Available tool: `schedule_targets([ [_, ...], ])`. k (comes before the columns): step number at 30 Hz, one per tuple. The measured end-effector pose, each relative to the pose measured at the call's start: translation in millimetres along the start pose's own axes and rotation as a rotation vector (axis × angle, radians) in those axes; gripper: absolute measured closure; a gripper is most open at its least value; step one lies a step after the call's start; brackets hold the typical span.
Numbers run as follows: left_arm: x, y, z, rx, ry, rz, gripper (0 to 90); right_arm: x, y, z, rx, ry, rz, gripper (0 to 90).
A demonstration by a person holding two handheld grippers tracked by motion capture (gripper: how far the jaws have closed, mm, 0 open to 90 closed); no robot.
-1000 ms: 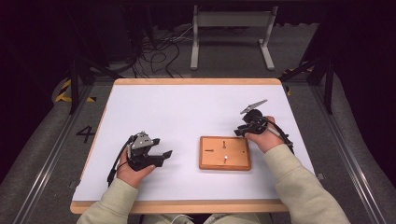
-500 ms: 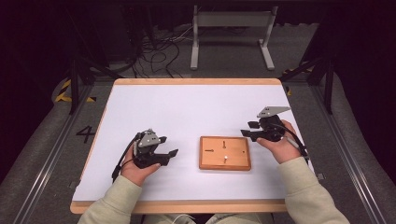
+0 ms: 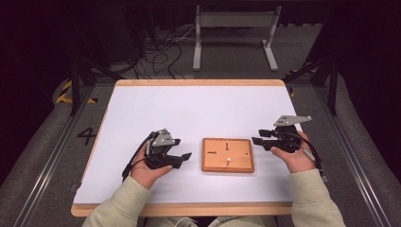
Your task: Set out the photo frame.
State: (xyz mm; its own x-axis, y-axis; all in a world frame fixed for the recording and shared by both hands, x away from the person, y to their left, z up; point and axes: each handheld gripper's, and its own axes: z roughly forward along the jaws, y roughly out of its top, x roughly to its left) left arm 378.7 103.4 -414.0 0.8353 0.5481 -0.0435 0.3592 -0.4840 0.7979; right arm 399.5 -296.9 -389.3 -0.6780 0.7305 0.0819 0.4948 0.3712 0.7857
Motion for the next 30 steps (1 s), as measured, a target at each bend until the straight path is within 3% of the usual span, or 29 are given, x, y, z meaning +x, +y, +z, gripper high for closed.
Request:
schedule_targets([
  [4, -5.1, 6.2, 6.1, 0.007, -0.020, 0.013, 33.2, 1.3, -1.8, -3.8, 0.001, -0.008, -0.003, 54.7],
  [11, -10.0, 15.7, 20.2, 0.018, -0.116, 0.043, 36.2, 1.8, -8.4, -11.1, -0.040, -0.026, -0.035, 56.1],
  [15, -19.6, 24.5, 28.5, 0.017, -0.151, 0.094, 34.0, 0.0, -11.5, -11.2, -0.033, -0.032, -0.025, 55.6],
  [17, -21.6, 27.1, 31.2, 0.016, -0.170, 0.098, 33.5, -0.4, -13.7, -10.9, -0.017, -0.031, -0.005, 55.5],
  [21, -23.6, 31.3, 38.1, 0.020, -0.199, 0.089, 35.2, -1.0, -16.1, -12.0, -0.014, -0.032, 0.001, 55.3],
  [30, -37.9, 41.3, 57.0, 0.016, -0.237, 0.141, 40.2, -3.3, -19.3, -10.4, 0.004, -0.013, 0.016, 54.2],
])
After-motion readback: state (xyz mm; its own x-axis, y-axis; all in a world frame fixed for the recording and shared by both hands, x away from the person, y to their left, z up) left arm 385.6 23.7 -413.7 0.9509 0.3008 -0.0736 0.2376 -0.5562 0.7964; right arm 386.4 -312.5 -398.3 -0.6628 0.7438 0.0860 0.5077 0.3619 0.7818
